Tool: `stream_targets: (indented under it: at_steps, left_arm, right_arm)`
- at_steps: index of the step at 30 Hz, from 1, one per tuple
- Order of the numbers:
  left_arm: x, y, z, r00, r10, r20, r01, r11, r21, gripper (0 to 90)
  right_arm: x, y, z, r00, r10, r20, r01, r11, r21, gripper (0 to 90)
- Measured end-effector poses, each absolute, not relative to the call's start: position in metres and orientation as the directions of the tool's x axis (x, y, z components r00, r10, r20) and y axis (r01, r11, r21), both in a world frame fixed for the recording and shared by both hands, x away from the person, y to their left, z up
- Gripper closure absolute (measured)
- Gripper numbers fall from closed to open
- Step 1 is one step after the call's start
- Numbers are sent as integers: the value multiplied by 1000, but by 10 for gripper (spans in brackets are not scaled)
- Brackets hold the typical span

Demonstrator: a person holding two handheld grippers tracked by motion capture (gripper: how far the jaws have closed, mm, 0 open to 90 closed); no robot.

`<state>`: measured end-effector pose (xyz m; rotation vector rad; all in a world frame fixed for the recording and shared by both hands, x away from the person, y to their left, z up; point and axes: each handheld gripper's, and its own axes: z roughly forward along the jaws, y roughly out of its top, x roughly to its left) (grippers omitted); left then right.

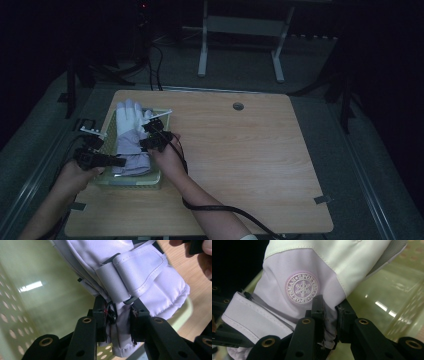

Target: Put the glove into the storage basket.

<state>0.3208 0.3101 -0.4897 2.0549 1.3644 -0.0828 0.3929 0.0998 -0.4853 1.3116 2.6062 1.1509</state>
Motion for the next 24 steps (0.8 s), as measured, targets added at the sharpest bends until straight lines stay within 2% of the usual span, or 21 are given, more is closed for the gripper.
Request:
stream_targets:
  at_steps: [7,14,20,24]
  left_arm:
    - [323,305,-507,428,824,-371,867,-260,424,707]
    - [327,302,-514,401,840,-366,893,-270,360,707]
    - [328,304,-519,401,846,-352,894,-278,352,691]
    - [329,300,-521,396,856,-332,895,-280,347,641]
  right_arm:
    - [391,109,-504,-637,723,269,717,427,550,786]
    - [389,118,-506,-642,737,209,711,471,522,776]
    - [389,123,-508,-650,739,178,708,504,494,666]
    - [388,124,-507,-657,733,173,704,516,488,626]
